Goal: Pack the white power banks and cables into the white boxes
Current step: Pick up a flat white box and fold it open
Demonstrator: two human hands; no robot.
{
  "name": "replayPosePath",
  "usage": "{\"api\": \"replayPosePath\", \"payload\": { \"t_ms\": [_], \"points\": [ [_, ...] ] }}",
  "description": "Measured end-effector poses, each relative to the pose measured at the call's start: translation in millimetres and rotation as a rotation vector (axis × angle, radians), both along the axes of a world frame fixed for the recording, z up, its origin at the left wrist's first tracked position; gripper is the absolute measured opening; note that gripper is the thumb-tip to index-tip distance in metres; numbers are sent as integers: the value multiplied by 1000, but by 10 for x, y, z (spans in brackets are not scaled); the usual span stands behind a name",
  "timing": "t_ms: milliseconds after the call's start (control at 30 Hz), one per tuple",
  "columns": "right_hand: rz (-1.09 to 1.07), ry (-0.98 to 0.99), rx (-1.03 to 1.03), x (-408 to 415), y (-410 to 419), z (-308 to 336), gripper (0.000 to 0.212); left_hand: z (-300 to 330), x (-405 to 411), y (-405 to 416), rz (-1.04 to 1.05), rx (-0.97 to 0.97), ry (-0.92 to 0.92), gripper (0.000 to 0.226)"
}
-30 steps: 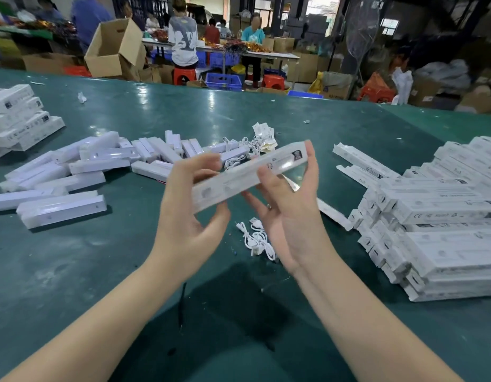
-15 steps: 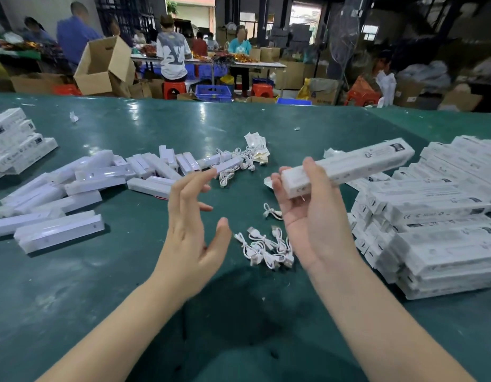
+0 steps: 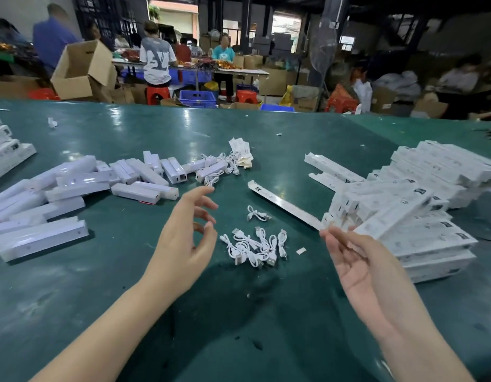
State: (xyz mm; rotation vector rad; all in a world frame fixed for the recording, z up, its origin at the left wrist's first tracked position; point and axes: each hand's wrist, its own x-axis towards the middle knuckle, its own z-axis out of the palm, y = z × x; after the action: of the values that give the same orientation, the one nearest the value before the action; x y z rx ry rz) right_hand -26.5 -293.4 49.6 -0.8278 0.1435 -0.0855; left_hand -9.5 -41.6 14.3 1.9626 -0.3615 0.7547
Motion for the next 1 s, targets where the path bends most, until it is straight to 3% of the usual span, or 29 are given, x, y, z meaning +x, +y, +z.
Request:
{"api": "replayPosePath", "payload": {
  "t_ms": [167, 333, 433, 667, 767, 867, 1000],
  "points": [
    [-12, 6, -22, -39, -95, -20, 8, -1, -8, 9, -16, 34, 55, 57],
    [33, 234, -137, 53, -159, 14, 37, -9, -9, 20, -27, 38, 95, 50],
    [48, 303, -167, 99, -178, 7, 39, -5, -22, 17, -37, 66, 119, 46],
    [362, 299, 197, 178, -329, 117, 35, -9, -24, 12, -75, 143, 198, 39],
    [410, 298, 240, 193, -335, 100, 39, -11, -37, 0, -84, 159, 231, 37],
    [439, 305, 102, 216, -237, 49, 55, -10, -37, -1, -79, 187, 269, 35],
    [450, 141, -453, 329, 50, -8, 28, 0, -37, 6, -51, 265, 303, 25]
  ]
}}
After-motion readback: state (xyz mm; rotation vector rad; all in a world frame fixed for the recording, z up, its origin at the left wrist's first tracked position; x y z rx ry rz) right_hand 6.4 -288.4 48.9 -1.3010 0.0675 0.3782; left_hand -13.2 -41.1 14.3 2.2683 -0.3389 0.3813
